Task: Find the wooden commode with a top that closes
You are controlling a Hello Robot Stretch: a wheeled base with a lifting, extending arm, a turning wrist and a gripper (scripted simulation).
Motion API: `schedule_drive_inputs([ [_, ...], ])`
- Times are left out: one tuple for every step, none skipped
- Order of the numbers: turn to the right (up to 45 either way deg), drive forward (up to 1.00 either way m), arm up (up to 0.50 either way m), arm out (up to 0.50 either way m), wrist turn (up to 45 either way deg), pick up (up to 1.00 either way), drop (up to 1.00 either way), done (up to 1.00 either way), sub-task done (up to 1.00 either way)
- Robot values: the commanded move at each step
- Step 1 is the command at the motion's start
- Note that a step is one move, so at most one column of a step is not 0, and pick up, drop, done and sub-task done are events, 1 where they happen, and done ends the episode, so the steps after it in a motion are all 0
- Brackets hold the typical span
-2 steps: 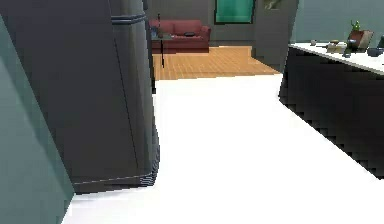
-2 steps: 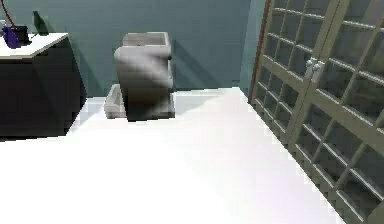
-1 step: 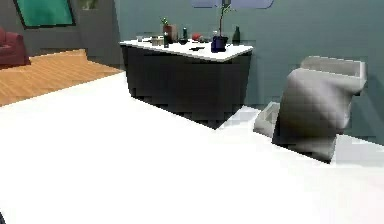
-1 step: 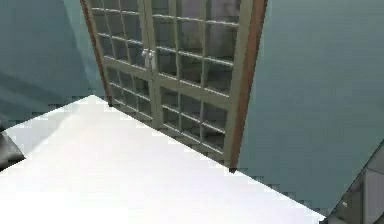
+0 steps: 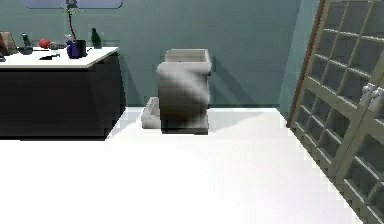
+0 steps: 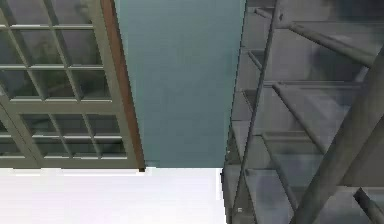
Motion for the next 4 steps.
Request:
schedule_drive_inputs([
  [0.0, 0.2, 0.0, 0.0, 0.0, 0.0, 0.0, 0.0, 0.0],
  [-45.0, 0.0, 0.0, 0.0, 0.0, 0.0, 0.0, 0.0, 0.0],
  [-24.0, 0.0, 0.0, 0.0, 0.0, 0.0, 0.0, 0.0, 0.0],
  [0.0, 1.0, 0.0, 0.0, 0.0, 0.0, 0.0, 0.0, 0.0],
])
